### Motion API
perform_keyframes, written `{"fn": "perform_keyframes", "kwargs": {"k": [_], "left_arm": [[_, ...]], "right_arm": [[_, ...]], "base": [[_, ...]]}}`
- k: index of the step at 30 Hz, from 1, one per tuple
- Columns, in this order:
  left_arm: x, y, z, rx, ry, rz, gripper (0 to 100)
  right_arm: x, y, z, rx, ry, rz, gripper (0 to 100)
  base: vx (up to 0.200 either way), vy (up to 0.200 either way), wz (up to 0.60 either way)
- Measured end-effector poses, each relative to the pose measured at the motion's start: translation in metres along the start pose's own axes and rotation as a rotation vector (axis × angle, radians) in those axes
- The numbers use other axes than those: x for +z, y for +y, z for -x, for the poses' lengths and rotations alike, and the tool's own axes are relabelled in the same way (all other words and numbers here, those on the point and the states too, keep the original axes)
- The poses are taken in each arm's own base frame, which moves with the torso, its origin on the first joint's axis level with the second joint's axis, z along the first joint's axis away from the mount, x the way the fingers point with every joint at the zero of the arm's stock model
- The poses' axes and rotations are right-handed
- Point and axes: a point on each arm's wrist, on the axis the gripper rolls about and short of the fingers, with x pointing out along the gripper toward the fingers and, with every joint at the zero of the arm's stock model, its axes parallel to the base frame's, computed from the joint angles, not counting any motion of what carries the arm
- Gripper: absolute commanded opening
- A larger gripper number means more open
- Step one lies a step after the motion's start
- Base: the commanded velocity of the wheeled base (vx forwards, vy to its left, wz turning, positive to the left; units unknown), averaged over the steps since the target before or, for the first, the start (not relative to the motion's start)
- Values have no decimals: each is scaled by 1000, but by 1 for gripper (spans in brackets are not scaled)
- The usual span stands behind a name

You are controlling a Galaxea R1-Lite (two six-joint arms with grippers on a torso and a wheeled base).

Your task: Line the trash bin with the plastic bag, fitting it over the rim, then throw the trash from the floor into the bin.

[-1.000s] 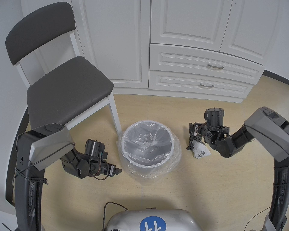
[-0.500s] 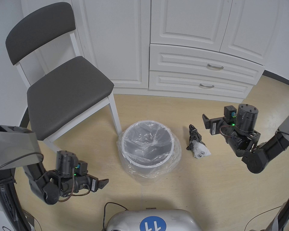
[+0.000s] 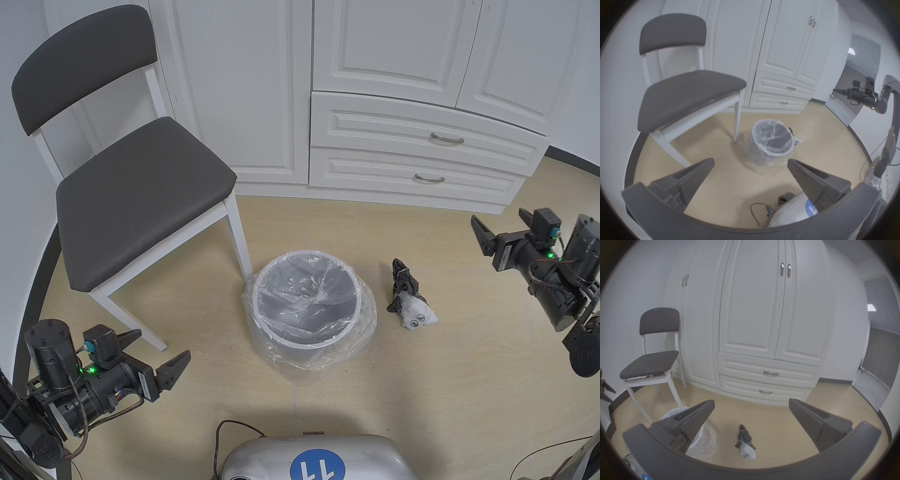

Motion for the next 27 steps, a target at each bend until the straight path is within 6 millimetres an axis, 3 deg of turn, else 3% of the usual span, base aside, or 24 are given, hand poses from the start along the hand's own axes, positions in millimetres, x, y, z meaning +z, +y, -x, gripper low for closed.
{"fn": "perform_keyframes", "kwargs": {"k": [13, 22, 27], "left_arm": [[37, -6, 46, -7, -280, -60, 100], [65, -3, 66, 173, -434, -167, 100], [79, -2, 70, 241, -398, -161, 100]], "right_arm": [[48, -26, 58, -58, -192, 151, 100], [66, -27, 82, -55, -276, 194, 100], [74, -30, 87, -110, -284, 179, 100]], "base": [[0, 0, 0], [0, 0, 0], [0, 0, 0]]}}
